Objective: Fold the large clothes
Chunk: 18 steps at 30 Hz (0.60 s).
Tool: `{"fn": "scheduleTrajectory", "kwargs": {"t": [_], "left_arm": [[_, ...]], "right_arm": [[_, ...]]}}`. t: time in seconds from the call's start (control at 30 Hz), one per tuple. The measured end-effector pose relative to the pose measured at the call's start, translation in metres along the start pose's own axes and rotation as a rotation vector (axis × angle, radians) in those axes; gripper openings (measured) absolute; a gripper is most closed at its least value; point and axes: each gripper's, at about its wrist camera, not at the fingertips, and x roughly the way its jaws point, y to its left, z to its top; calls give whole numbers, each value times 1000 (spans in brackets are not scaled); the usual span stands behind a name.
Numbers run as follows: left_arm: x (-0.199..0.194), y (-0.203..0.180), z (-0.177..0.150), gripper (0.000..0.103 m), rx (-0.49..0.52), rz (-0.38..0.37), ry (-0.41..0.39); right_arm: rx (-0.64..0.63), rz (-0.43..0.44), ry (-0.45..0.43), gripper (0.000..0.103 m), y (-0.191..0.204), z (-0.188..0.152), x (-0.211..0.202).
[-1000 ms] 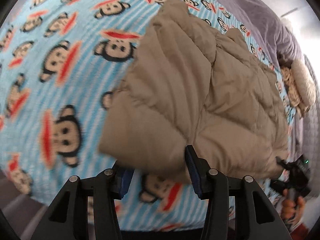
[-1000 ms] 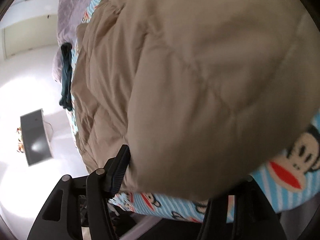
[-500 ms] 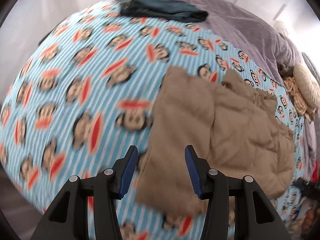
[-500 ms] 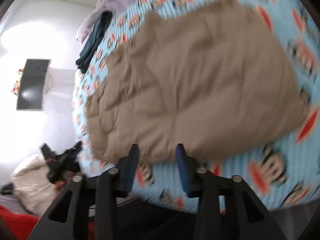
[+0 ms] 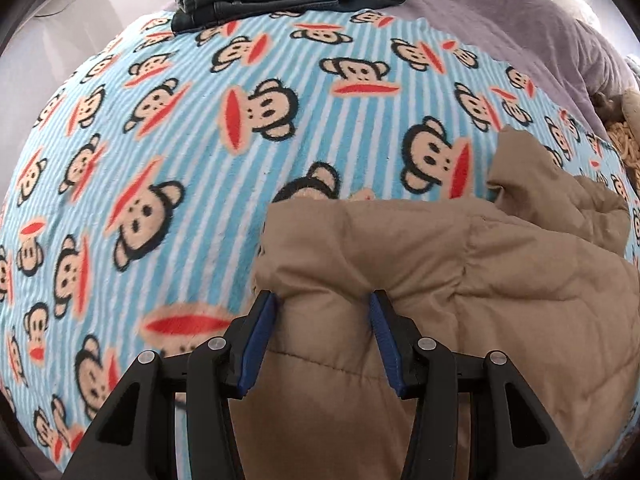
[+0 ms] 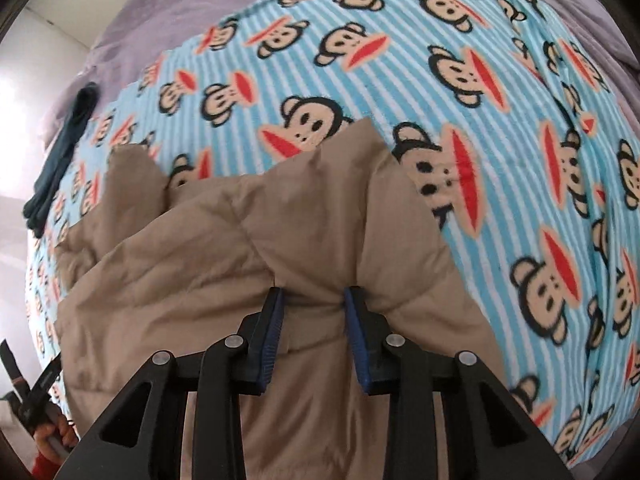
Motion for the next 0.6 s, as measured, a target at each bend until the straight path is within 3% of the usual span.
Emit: {"fn": "scheduleTrajectory", "kwargs": {"t": [0.27,0.4,0.6], "left_arm": [[5,-1,8,55,15,7,16],[-17,3,5,55,15,2,20],[-48,12,-17,55,16,-14,44]], "right_arm": [[-56,-72,13,35,12,14,20],[-80,-100,9,37,16,11,5],[-98,-81,-26,49,29,-15,-32]]}}
